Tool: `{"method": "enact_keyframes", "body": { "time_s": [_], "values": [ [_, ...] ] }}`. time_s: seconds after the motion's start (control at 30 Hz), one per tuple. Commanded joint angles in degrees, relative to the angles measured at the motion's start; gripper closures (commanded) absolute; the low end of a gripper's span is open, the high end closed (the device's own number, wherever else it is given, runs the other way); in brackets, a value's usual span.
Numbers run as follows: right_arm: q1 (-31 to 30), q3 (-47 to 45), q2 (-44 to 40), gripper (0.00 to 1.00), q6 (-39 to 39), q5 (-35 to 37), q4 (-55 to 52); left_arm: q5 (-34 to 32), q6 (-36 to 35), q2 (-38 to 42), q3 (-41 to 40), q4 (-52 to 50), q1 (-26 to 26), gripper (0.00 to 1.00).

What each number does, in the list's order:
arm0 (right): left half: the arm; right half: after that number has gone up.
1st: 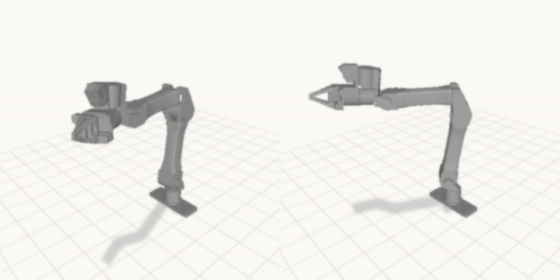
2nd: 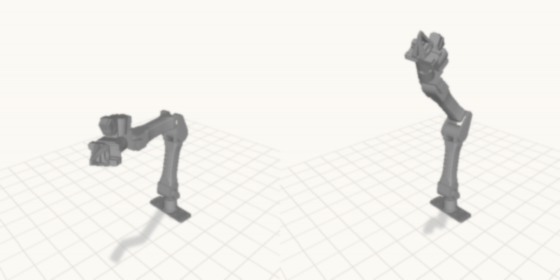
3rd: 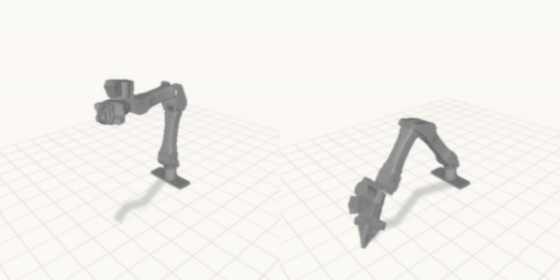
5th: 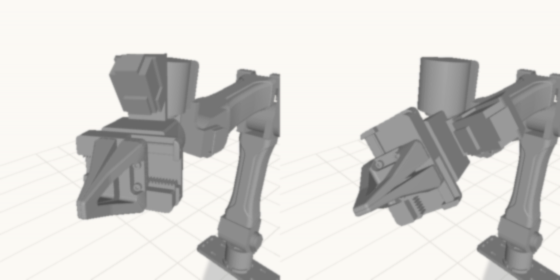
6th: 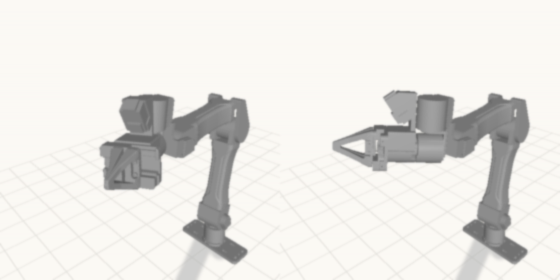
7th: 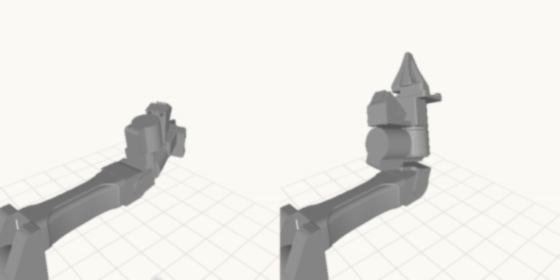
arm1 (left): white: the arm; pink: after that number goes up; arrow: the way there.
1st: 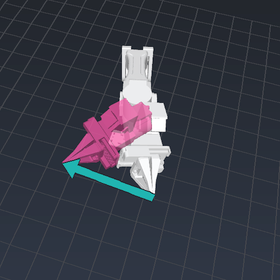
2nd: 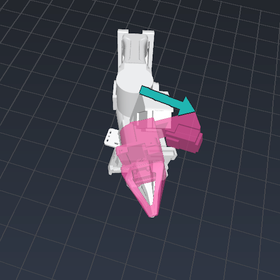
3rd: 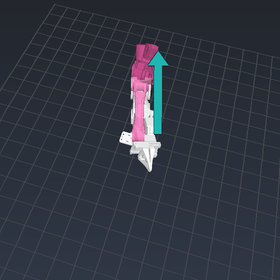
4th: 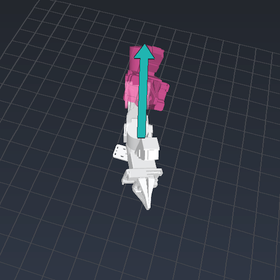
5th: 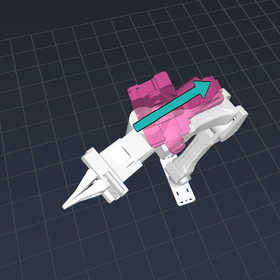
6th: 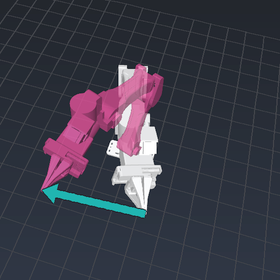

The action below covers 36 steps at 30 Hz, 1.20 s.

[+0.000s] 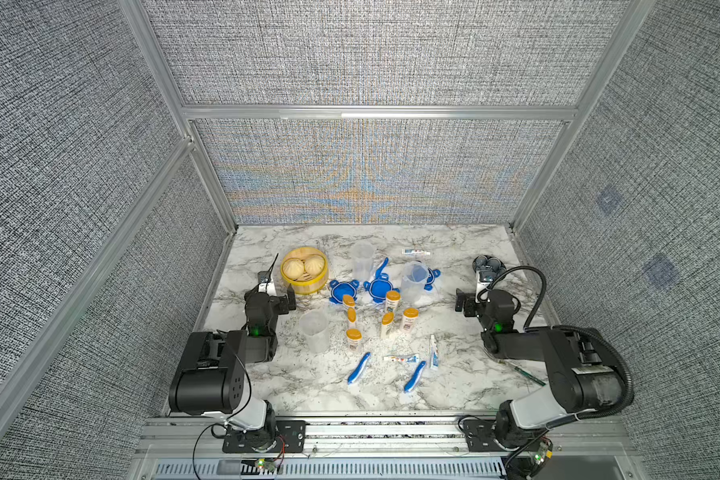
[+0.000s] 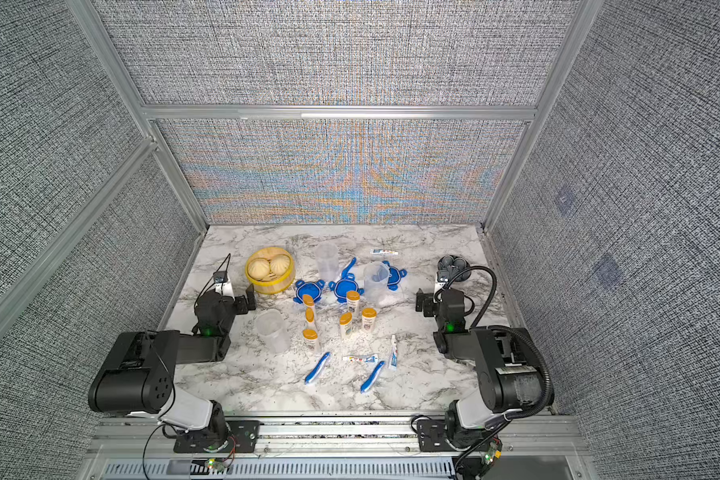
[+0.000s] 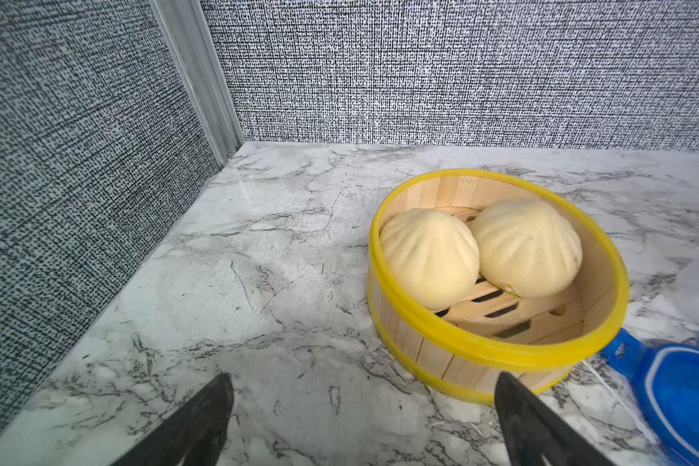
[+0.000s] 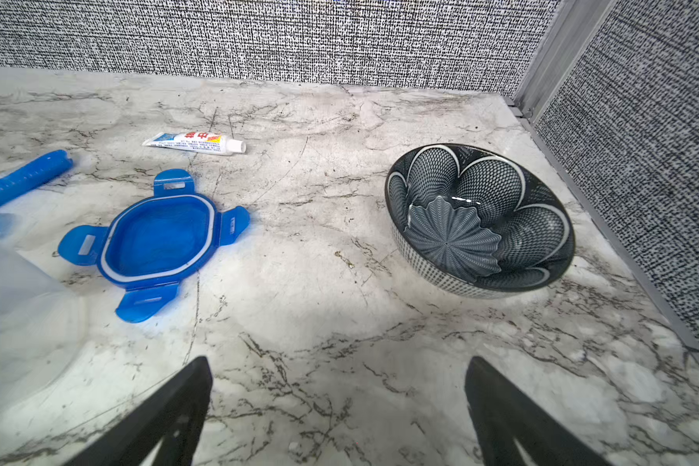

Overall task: Pack away toiletry kits
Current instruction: Pick up the toiletry item from the center of the board.

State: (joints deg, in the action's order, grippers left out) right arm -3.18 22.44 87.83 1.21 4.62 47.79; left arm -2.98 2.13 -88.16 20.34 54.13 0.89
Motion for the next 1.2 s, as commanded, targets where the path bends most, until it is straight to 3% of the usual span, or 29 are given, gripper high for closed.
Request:
{"method": "enact_keyframes", "body": {
  "time_s": [0.0, 0.73, 0.77, 0.83, 0.9, 1.0, 1.07, 1.17],
  "values": [
    [0.0, 0.2, 0.0, 0.01, 0.1, 0.3, 0.7, 0.3, -0.1, 0.0, 0.2, 0.5, 0.0, 0.00],
    [0.2, 0.4, 0.1, 0.01, 0.5, -1.2, 0.4, 0.9, 0.0, -0.1, 0.5, 0.0, 0.0, 0.01],
    [0.2, 0.3, 0.1, 0.01, 0.4, -1.2, 0.4, 2.0, -0.4, -0.1, 0.6, -0.1, -0.1, 0.03],
    [0.2, 0.4, 0.0, 0.02, 0.2, -1.3, 0.4, 4.4, -1.4, 0.5, 1.3, -1.2, -0.1, 0.20],
    [0.9, 1.7, -2.4, 0.02, -1.7, 1.1, -2.9, 4.3, -1.8, 5.7, 2.9, -8.4, -0.2, 0.22],
    [1.9, 5.5, -14.5, 0.05, -1.6, 1.0, -19.1, 0.3, -2.1, 19.2, 3.3, -18.4, 0.1, 0.18],
    [1.8, 7.3, -23.6, 0.09, 1.4, -3.4, -27.1, 0.7, -0.8, 29.2, 2.3, -20.2, 0.3, 0.17],
    [1.5, 13.0, -33.6, 0.16, 3.6, -13.4, -39.5, 6.1, 0.9, 37.6, 3.3, -22.8, 2.1, 0.12]
  ]
}}
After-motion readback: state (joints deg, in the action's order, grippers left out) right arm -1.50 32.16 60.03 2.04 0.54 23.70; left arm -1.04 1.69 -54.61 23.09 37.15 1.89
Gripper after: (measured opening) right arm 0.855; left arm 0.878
